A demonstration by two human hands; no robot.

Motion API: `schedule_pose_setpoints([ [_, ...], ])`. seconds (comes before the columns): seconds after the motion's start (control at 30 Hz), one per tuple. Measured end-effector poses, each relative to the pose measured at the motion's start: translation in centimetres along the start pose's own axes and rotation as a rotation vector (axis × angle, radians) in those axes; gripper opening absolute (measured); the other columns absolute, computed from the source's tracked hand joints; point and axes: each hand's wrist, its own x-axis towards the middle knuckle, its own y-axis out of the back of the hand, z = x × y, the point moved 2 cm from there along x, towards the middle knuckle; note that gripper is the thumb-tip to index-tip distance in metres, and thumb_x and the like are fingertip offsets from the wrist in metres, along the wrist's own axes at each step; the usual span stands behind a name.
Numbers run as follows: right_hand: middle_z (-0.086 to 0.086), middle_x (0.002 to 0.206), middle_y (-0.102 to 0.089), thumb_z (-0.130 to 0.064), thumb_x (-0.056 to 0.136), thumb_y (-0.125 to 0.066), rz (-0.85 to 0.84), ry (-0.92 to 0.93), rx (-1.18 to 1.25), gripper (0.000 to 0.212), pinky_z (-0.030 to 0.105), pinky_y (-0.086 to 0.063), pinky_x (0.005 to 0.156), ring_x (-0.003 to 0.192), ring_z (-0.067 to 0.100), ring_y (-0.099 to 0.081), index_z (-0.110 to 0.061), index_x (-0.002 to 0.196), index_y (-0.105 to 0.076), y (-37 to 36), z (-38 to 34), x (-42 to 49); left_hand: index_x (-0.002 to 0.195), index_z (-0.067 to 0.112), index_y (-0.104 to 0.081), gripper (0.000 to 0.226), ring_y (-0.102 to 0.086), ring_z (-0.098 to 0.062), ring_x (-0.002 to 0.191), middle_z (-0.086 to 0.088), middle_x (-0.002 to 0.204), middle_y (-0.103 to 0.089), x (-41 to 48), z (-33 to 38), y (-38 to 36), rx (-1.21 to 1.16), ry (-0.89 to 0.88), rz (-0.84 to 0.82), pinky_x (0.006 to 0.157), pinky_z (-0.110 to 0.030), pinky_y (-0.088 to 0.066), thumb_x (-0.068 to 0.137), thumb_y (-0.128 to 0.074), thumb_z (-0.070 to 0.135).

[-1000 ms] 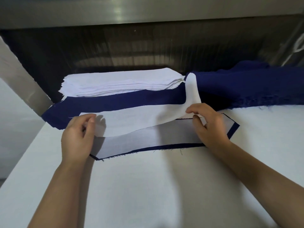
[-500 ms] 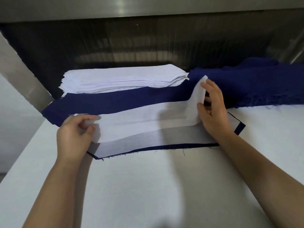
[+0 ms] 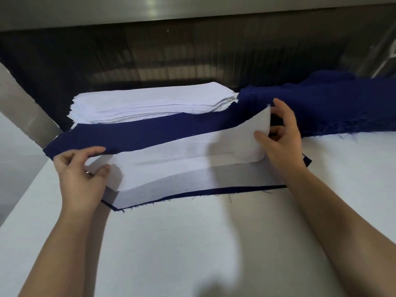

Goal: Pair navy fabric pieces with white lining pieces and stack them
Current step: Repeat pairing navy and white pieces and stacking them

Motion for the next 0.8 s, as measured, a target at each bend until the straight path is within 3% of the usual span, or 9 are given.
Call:
schedule_pose_setpoints([
  [0.1,-0.022,0.103,-0.051,-0.005,0.085,-0.062,-0.009,-0.03,0.001,0.059,0.004,-0.045,0.069,0.08,-0.015,-0.053,-0.028,0.135,-0.041,0.3,0.0,0.0,0.113,0.035,-0.062,0.05,-0.046,0.005,0.106,0.021,0.109,-0.03,0.2,-0.6,-0.1,-0.039,0.013,0.019,0.077,0.006,-0.034,0.082,-0.066,-0.003],
  [0.17,-0.02,0.102,-0.051,-0.004,0.085,-0.062,-0.008,-0.032,0.009,0.053,0.003,-0.045,0.068,0.081,-0.017,-0.052,-0.026,0.131,-0.046,0.4,0.0,-0.1,0.109,0.046,-0.06,0.051,-0.05,-0.01,0.109,0.021,0.113,-0.029,0.4,-1.4,-0.1,-0.091,0.042,0.042,0.088,-0.004,-0.04,0.08,-0.069,0.005],
  [0.27,-0.019,0.107,-0.051,-0.006,0.086,-0.062,0.01,-0.048,0.0,0.046,0.003,-0.045,0.069,0.084,-0.017,-0.052,-0.028,0.125,-0.05,0.6,-0.1,-0.3,0.113,0.051,-0.06,0.053,-0.052,-0.009,0.114,0.022,0.119,-0.028,0.4,-1.9,0.0,-0.201,0.103,0.085,0.098,-0.035,-0.047,0.073,-0.069,0.019],
  [0.37,-0.007,0.114,-0.055,-0.006,0.086,-0.06,0.041,-0.081,0.011,0.04,0.009,-0.048,0.072,0.089,-0.003,-0.055,-0.033,0.114,-0.053,0.9,0.0,-0.3,0.117,0.05,-0.059,0.059,-0.054,-0.019,0.118,0.012,0.13,-0.03,0.6,-2.3,0.2,-0.296,0.177,0.081,0.094,-0.045,-0.051,0.066,-0.071,0.023],
  [0.43,-0.001,0.109,-0.058,-0.005,0.085,-0.059,0.069,-0.108,0.048,0.034,0.013,-0.049,0.069,0.086,0.003,-0.057,-0.031,0.107,-0.057,1.3,0.0,-0.2,0.117,0.048,-0.06,0.06,-0.059,-0.024,0.112,0.006,0.133,-0.045,0.7,-2.5,0.2,-0.37,0.217,0.047,0.091,-0.051,-0.052,0.065,-0.071,0.021],
  [0.47,0.0,0.104,-0.059,-0.004,0.084,-0.059,0.078,-0.118,0.063,0.03,0.015,-0.049,0.068,0.081,0.003,-0.057,-0.028,0.103,-0.058,1.5,0.1,-0.1,0.116,0.046,-0.062,0.058,-0.062,-0.019,0.105,0.013,0.126,-0.055,0.6,-2.3,0.2,-0.394,0.218,0.038,0.091,-0.055,-0.052,0.066,-0.07,0.019],
  [0.53,-0.002,0.094,-0.06,-0.006,0.085,-0.06,0.073,-0.137,0.053,0.021,0.022,-0.05,0.069,0.077,0.005,-0.057,-0.024,0.096,-0.06,1.8,0.1,0.0,0.11,0.044,-0.066,0.049,-0.063,0.0,0.088,0.03,0.107,-0.061,0.2,-1.7,0.2,-0.396,0.215,0.033,0.096,-0.053,-0.049,0.07,-0.066,0.016],
  [0.6,-0.006,0.086,-0.059,-0.01,0.086,-0.062,0.054,-0.14,0.022,0.018,0.025,-0.051,0.07,0.075,0.005,-0.056,-0.027,0.089,-0.059,1.9,0.2,0.0,0.103,0.041,-0.07,0.042,-0.06,0.009,0.085,0.029,0.105,-0.064,0.0,-1.4,0.0,-0.409,0.214,0.021,0.101,-0.049,-0.046,0.073,-0.062,0.014],
  [0.8,-0.008,0.079,-0.056,-0.016,0.087,-0.063,0.029,-0.077,-0.08,0.014,0.016,-0.048,0.056,0.071,0.009,-0.053,-0.028,0.085,-0.055,2.2,0.4,-0.2,0.103,0.046,-0.066,0.035,-0.06,-0.008,0.11,0.023,0.106,-0.067,0.1,-1.4,-0.1,-0.348,0.184,0.025,0.102,-0.048,-0.046,0.083,-0.057,0.018],
])
